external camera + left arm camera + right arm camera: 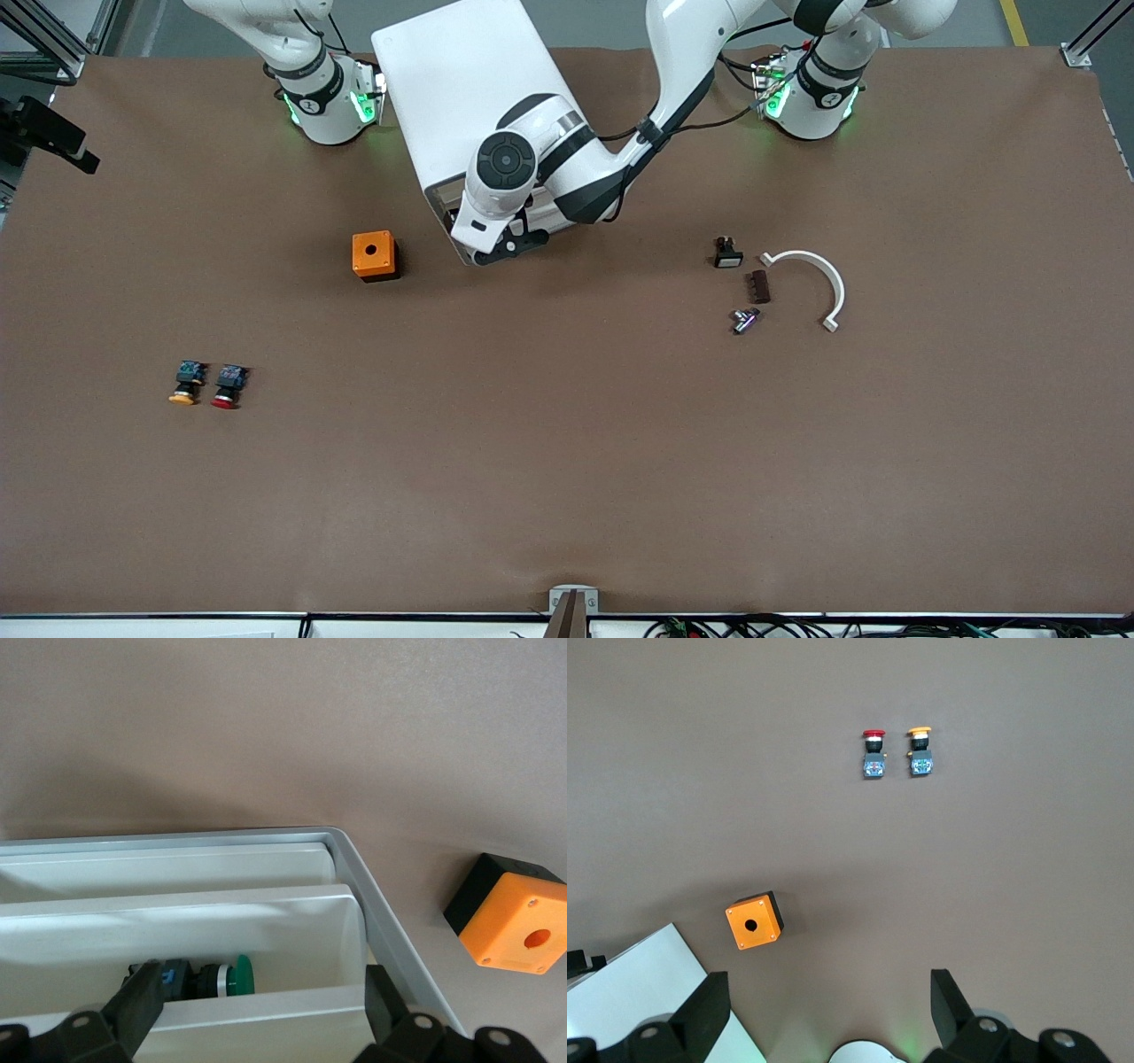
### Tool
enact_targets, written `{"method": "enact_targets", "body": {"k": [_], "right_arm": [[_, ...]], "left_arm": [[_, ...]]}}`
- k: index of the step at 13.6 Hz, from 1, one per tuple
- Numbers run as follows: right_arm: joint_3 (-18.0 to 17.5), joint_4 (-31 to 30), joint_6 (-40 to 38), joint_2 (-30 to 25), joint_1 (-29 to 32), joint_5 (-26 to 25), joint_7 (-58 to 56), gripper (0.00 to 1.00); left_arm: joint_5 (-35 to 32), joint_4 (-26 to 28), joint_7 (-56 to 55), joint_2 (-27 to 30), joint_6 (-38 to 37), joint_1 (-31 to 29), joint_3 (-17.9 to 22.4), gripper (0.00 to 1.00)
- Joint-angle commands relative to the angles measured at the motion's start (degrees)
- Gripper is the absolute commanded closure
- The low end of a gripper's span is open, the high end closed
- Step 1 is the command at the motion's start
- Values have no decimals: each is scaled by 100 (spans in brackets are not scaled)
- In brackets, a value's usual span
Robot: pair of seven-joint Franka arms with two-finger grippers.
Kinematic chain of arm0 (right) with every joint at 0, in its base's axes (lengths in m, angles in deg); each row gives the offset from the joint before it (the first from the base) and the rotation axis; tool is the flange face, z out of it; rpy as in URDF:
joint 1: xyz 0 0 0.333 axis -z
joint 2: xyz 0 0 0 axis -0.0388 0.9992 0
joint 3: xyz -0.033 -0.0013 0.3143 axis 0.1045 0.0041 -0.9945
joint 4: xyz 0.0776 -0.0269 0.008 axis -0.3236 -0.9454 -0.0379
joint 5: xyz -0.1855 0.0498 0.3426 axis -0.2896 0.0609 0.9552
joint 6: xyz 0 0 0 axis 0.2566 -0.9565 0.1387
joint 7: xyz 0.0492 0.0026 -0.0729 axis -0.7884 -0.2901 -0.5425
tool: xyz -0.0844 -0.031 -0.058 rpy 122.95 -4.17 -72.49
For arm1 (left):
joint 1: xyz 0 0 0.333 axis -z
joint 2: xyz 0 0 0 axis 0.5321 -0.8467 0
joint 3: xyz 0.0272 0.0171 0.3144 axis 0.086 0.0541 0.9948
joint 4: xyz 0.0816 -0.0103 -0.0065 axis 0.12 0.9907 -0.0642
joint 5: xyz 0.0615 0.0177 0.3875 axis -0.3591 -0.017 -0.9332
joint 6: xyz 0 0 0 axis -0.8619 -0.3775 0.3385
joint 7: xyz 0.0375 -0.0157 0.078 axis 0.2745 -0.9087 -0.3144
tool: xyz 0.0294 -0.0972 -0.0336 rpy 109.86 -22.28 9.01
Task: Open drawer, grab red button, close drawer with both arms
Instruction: 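Push the open drawer shut into the cabinet with the left gripper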
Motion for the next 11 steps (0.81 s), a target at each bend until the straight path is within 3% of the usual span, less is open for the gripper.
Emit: {"method": "enact_targets", "body": {"k": [1, 7, 11], "right_arm": [[21, 241, -178, 144, -58, -40, 91, 0], [21, 215, -301, 152, -119, -145, 73, 0], [21, 214, -249, 152, -102, -304, 12, 0]], "left_arm": [[413, -29, -62, -8, -64, 56, -18, 0], [519, -46, -28, -8, -56, -57, 52, 0], [528, -195, 25, 80, -3, -689, 43, 0]]}}
